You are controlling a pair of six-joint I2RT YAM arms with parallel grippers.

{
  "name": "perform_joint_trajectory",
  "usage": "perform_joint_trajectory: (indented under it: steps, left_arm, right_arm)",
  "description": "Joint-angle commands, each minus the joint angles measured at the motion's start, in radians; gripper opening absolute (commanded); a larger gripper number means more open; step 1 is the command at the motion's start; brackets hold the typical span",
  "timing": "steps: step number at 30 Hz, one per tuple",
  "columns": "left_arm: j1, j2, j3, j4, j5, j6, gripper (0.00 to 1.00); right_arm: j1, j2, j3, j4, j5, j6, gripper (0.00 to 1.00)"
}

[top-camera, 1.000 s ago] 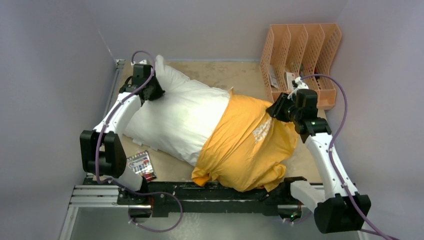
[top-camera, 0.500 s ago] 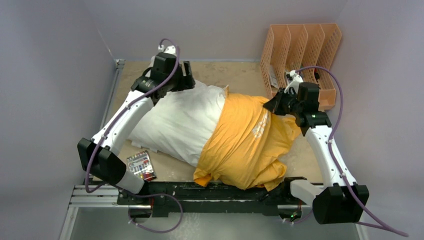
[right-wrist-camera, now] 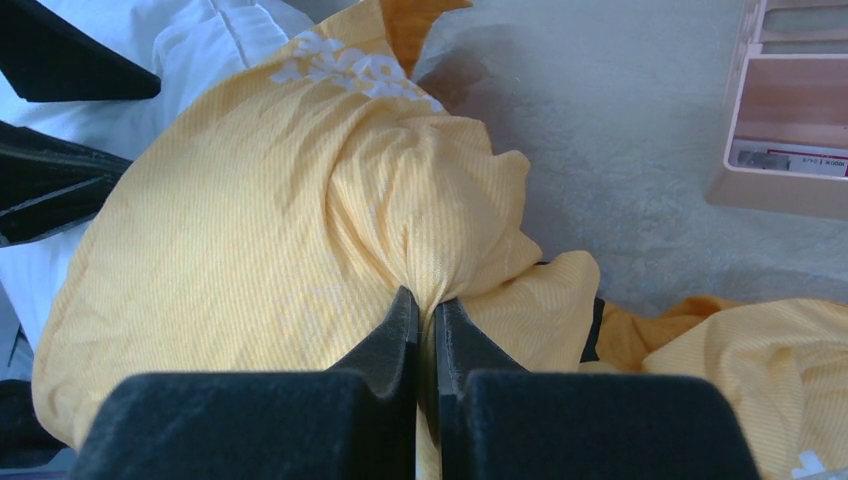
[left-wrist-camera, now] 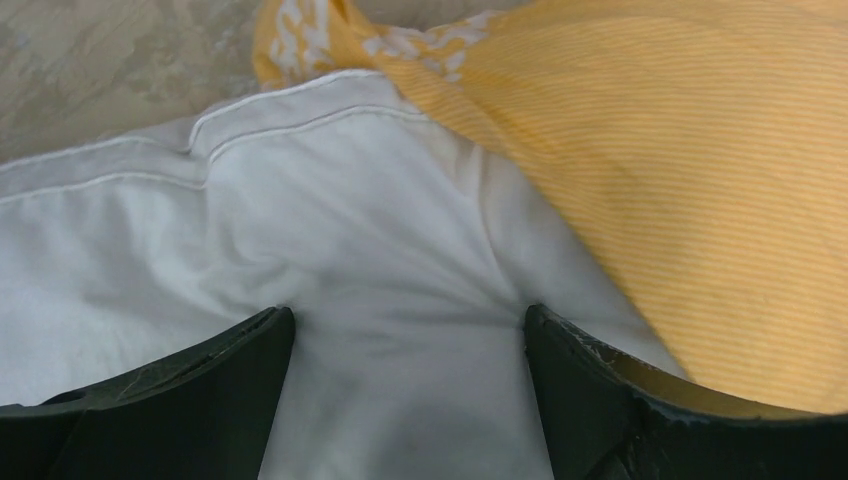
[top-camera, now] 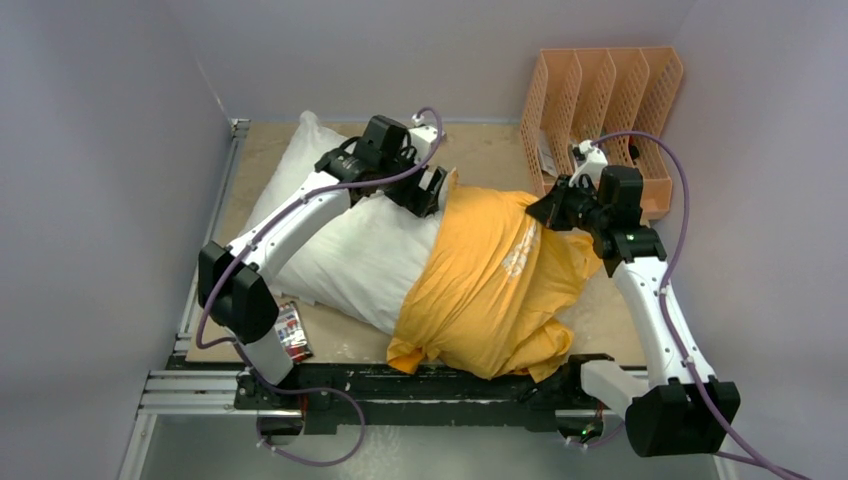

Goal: Remove the pillowcase from the pillow
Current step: Remove the pillow from the pillowcase.

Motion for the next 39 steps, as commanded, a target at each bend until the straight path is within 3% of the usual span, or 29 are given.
perform_joint_trajectory:
  steps: [1,5,6,7,8,9,11,15,19,26,27,29,36,39]
  left_arm:
    - [0.004,-0.010,-0.010,0.006,0.310,0.190,0.87]
    - [0.003,0.040,-0.059,0.000,0.400,0.230,0.82]
    - [0.003,0.070,-0.053,-0.029,0.389,0.228,0.69]
    - [0.003,0.102,-0.035,-0.070,0.341,0.208,0.47]
    - [0.004,0.139,-0.005,-0.109,0.272,0.176,0.18]
    - [0.008,0.168,0.016,-0.140,0.170,0.129,0.00]
    - [0.013,0.176,-0.004,-0.090,-0.073,0.010,0.00]
    - [0.076,0.033,-0.175,0.123,-0.291,-0.159,0.00]
    - [0.173,-0.039,-0.254,0.107,-0.372,-0.230,0.00]
    - [0.194,-0.053,-0.307,0.096,-0.416,-0.252,0.00]
    - [0.194,-0.053,-0.310,0.101,-0.407,-0.255,0.00]
    - [0.195,-0.057,-0.322,0.120,-0.358,-0.248,0.00]
    - [0.191,-0.082,-0.344,0.170,-0.162,-0.166,0.00]
    - [0.185,-0.091,-0.345,0.165,-0.110,-0.133,0.00]
  right_arm:
    - [0.007,-0.043,0.056,0.100,-0.061,-0.019,0.00]
    - [0.008,-0.055,0.065,0.102,-0.064,-0.031,0.00]
    - [0.008,-0.061,0.068,0.101,-0.052,-0.037,0.00]
    - [0.009,-0.068,0.071,0.100,-0.036,-0.043,0.00]
    - [0.008,-0.076,0.075,0.094,-0.007,-0.052,0.00]
    - [0.008,-0.084,0.081,0.088,0.037,-0.059,0.00]
    - [0.007,-0.097,0.092,0.054,0.160,-0.064,0.00]
    - [0.007,-0.105,0.132,-0.043,0.406,-0.029,0.00]
    - [0.006,-0.139,0.137,-0.107,0.582,-0.010,0.00]
    - [0.007,-0.167,0.092,-0.108,0.554,0.040,0.01]
    - [0.007,-0.165,0.091,-0.113,0.541,0.048,0.05]
    - [0.007,-0.160,0.084,-0.110,0.479,0.049,0.40]
    - [0.006,-0.038,0.044,-0.102,0.121,0.142,0.70]
    - [0.004,0.032,-0.029,0.035,0.067,0.172,0.78]
